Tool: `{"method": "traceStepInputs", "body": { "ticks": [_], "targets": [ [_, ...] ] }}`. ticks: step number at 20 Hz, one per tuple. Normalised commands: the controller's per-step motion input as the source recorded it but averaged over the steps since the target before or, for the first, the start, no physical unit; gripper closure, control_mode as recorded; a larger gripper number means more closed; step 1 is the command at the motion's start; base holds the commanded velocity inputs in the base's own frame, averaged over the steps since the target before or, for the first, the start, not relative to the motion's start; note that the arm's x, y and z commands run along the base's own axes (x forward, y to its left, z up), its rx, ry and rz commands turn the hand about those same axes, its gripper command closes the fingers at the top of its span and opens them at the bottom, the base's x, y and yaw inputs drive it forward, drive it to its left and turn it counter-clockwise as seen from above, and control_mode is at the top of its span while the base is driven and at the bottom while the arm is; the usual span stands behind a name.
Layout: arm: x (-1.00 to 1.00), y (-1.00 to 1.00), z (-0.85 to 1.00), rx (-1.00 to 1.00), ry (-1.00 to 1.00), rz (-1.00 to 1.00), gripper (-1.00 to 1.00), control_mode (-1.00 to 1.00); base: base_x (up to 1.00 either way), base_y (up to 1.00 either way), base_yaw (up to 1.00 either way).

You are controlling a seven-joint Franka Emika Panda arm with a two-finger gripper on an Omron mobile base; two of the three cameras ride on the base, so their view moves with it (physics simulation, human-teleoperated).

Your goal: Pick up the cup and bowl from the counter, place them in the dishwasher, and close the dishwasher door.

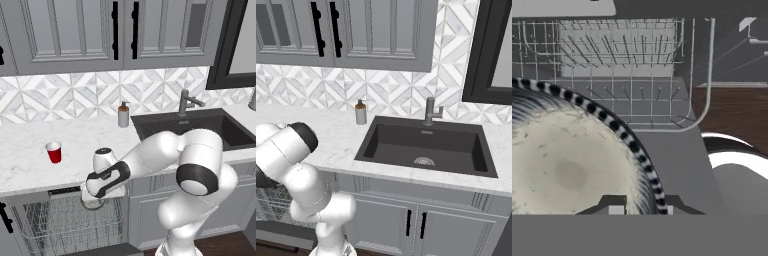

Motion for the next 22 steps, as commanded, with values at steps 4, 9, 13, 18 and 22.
{"method": "traceStepInputs", "body": {
  "ticks": [4, 9, 13, 18, 22],
  "targets": [
    [-0.21, 0.39, 0.0, -0.02, -0.07, -0.09, 1.0, -1.0, 0.0, 0.0, 0.0],
    [-0.12, 0.63, 0.0, -0.07, -0.09, -0.15, 1.0, -1.0, 0.0, 0.0, 0.0],
    [0.0, 0.67, 0.0, -0.11, -0.07, -0.19, 1.0, -1.0, 0.0, 0.0, 0.0],
    [0.13, 0.51, -0.01, -0.08, 0.0, -0.11, 1.0, -1.0, 0.0, 0.0, 0.0],
    [0.31, 0.09, 0.0, -0.04, 0.1, -0.02, 1.0, -1.0, 0.0, 0.0, 0.0]
  ]
}}
